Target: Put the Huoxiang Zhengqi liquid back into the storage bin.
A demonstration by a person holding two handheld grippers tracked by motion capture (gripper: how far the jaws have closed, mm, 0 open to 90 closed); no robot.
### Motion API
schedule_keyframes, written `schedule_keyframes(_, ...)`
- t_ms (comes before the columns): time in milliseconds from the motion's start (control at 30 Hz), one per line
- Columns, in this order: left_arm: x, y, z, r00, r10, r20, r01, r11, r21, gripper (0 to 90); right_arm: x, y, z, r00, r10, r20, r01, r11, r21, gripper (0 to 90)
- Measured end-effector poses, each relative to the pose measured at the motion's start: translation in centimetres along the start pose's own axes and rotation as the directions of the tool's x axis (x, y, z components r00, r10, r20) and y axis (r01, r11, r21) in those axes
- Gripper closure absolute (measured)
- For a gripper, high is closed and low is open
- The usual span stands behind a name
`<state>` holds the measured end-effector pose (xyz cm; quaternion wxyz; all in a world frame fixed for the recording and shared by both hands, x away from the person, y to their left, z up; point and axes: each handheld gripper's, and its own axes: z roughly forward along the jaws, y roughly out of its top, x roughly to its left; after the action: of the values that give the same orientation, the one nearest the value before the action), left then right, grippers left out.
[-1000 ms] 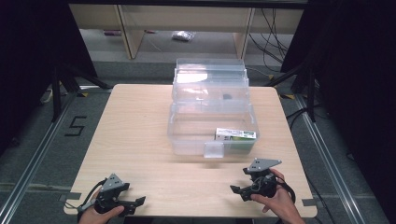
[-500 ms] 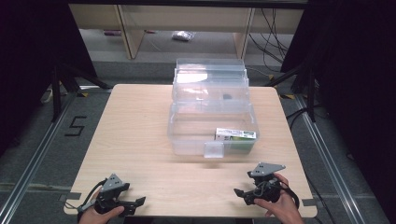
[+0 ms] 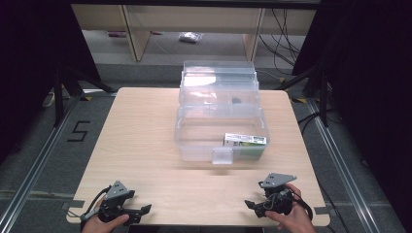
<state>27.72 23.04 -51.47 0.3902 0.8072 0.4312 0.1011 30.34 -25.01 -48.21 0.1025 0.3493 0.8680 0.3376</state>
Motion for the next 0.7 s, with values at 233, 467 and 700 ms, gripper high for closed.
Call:
schedule_keyframes(233, 0.0, 0.0, 0.0, 1.0, 0.0, 0.001, 0.0, 1.0, 0.0, 14.8, 0.4, -0.2, -0.2, 0.9998, -0.021, 0.005, 0.021, 1.0, 0.01, 17.0)
schedule_keyframes(467, 0.0, 0.0, 0.1, 0.9999, -0.011, -0.008, 0.011, 0.9999, -0.009, 14.8, 1.0, -0.2, 0.0, 0.9998, -0.013, -0.015, 0.013, 1.0, 0.022, 17.1)
schedule_keyframes(700, 0.0, 0.0, 0.0, 1.0, -0.003, -0.001, 0.003, 1.0, -0.002, 14.8, 0.8, -0.2, 0.1, 0.9998, -0.017, -0.012, 0.017, 1.0, 0.014, 17.1)
